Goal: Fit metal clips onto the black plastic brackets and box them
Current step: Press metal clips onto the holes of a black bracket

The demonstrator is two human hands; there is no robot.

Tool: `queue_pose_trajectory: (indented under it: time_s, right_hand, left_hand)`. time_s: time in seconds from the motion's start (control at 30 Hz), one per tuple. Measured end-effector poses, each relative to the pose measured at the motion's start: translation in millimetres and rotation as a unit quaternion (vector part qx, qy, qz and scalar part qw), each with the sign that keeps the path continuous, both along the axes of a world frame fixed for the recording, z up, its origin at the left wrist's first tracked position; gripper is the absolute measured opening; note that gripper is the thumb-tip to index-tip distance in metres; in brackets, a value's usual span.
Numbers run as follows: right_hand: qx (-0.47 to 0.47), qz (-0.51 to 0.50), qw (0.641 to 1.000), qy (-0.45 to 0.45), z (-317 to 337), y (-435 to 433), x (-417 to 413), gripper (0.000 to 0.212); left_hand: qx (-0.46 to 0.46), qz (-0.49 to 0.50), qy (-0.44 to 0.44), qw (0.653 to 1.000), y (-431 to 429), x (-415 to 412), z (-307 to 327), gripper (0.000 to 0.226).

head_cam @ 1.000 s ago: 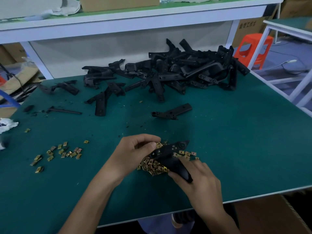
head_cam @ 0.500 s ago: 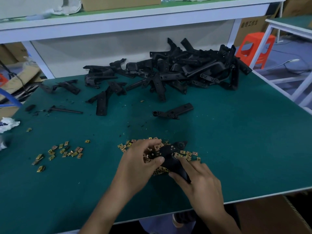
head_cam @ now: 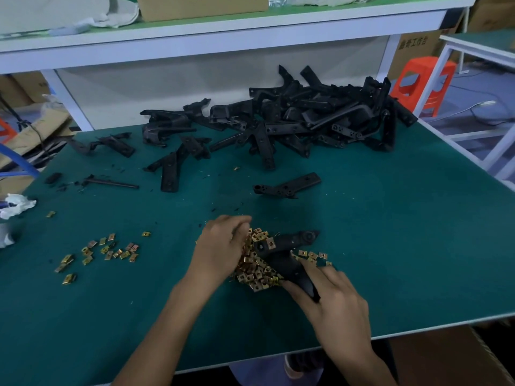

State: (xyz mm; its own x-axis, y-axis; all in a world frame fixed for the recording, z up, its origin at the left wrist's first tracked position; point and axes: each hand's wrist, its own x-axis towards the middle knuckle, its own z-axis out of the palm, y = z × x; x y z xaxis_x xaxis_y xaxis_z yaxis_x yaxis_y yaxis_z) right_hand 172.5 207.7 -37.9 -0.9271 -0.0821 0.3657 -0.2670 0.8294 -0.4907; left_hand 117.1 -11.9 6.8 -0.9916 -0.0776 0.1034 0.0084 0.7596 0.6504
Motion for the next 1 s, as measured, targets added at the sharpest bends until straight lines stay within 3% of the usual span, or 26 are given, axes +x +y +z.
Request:
queue_pose_trajectory:
  time_s: [0.03,0.1,0.33,0.43,0.6,0.83,1.0]
  right_hand:
    - [0.002,0.000,1.000,0.001,0,0,0,0.048]
    - [0.002,-0.002,1.000,0.005,-1,0,0,0.047]
    - [-0.005,-0.001,1.000,0.001,1,0,0,0.050]
    - [-0.011,0.002,1.000,-0.008,4,0,0,0.051]
    - [-0.017,0.006,1.000,-0.018,5,0,1,0.050]
    - [0.016,0.012,1.000,0.022,-3,1,0,0.052]
    - [0.045,0.030,0.998,0.040,-4,0,0,0.049]
  left_hand:
    - [-0.069,0.004,-0.010,0.998,-4,-8,-5,0.033]
    - [-0.121,0.000,-0.048,0.991,-6,-18,-16,0.035]
    - [-0.092,-0.005,-0.038,0.995,1,-29,-21,0.007]
    - [-0.075,-0.007,-0.018,0.997,2,-26,-15,0.009]
    - [0.100,0.037,-0.002,0.994,-2,-16,0,0.005]
    - [0.309,0.032,-0.013,0.950,2,1,29,0.017]
    - [0.294,-0.055,-0.030,0.954,17,9,41,0.015]
